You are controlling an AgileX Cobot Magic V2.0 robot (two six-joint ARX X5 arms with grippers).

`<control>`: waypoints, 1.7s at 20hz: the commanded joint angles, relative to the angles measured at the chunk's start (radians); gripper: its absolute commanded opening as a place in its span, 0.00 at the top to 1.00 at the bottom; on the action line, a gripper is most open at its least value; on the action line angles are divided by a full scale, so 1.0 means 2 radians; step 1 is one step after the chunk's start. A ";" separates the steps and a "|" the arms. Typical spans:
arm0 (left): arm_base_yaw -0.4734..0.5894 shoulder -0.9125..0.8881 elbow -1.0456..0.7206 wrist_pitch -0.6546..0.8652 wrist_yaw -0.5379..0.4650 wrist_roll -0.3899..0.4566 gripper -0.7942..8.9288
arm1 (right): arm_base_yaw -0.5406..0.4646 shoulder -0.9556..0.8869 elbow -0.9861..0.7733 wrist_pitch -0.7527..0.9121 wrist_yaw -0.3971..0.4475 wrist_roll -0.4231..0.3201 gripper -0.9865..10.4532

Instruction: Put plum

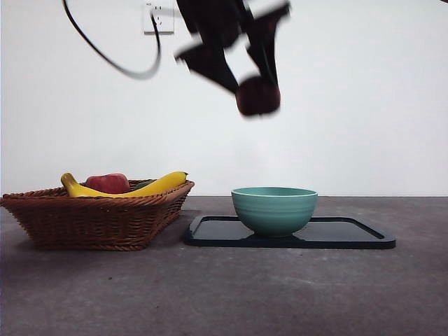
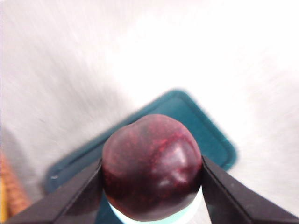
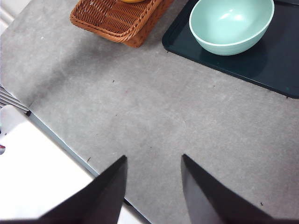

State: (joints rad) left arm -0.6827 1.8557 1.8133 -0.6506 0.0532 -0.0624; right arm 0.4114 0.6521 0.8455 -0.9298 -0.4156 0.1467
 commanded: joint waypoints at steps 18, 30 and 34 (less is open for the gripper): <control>0.106 -0.295 -0.231 -0.031 -0.046 0.000 0.66 | 0.002 0.002 0.002 0.007 0.000 -0.002 0.75; 0.151 -0.230 -0.445 0.209 -0.046 0.020 0.67 | 0.002 0.002 0.002 0.006 0.000 -0.002 0.75; 0.155 -0.174 -0.445 0.236 -0.045 0.022 0.67 | 0.002 0.002 0.002 0.006 0.000 -0.002 0.75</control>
State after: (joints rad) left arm -0.3706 1.4979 0.9161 -0.1928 -0.0353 -0.0345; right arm 0.4114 0.6521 0.8455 -0.9268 -0.4160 0.1463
